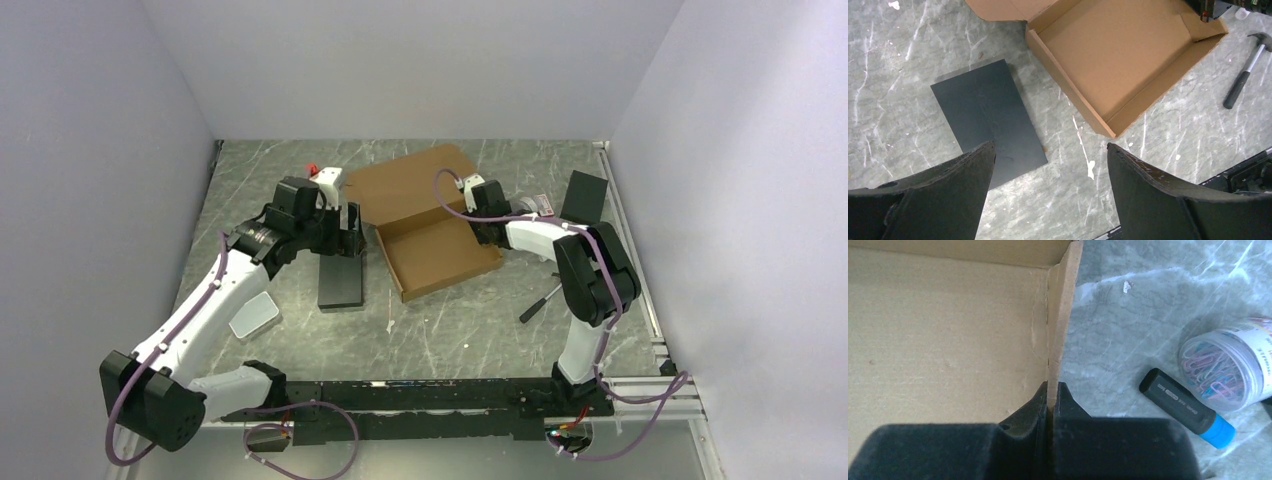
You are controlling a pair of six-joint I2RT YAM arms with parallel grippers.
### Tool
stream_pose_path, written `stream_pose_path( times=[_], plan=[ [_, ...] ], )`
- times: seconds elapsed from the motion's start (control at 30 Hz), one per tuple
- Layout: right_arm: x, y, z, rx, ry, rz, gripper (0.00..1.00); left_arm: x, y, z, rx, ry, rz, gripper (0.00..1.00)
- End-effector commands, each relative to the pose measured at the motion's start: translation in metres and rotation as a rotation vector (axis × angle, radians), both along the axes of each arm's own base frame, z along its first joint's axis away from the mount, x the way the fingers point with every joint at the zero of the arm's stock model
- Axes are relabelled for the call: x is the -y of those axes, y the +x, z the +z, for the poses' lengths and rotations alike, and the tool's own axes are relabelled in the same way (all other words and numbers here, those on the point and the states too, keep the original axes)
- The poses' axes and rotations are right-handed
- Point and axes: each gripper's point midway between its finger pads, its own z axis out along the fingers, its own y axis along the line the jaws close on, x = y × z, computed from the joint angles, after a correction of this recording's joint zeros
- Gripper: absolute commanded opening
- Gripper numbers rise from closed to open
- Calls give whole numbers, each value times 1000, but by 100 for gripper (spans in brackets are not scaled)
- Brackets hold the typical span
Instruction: Fold the paper box
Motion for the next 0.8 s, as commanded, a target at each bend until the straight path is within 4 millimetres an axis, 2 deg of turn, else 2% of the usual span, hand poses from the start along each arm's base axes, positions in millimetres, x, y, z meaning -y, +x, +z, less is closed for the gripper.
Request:
stream_pose_path(
  times=[0.0, 0.13, 0.27, 0.37, 0.57, 0.77],
  plan=[
    [16, 6, -1, 35, -183, 2, 0, -8, 0, 2, 66, 18, -11, 87],
    [13, 4, -6, 15, -184, 23, 0, -22, -5, -13, 35, -1, 14, 87],
    [8, 4, 0, 12, -157, 44, 31, -32, -8, -15, 43, 6, 33, 87],
    [6, 5, 11, 34, -138, 48, 46, -30, -9, -12, 45, -20, 21, 86],
    [8, 7, 29, 64, -80, 45, 51, -32, -8, -12, 41, -44, 21, 86],
    [3, 5, 46, 84, -14, 67, 61, -33, -8, -12, 37, -51, 27, 86]
  ],
)
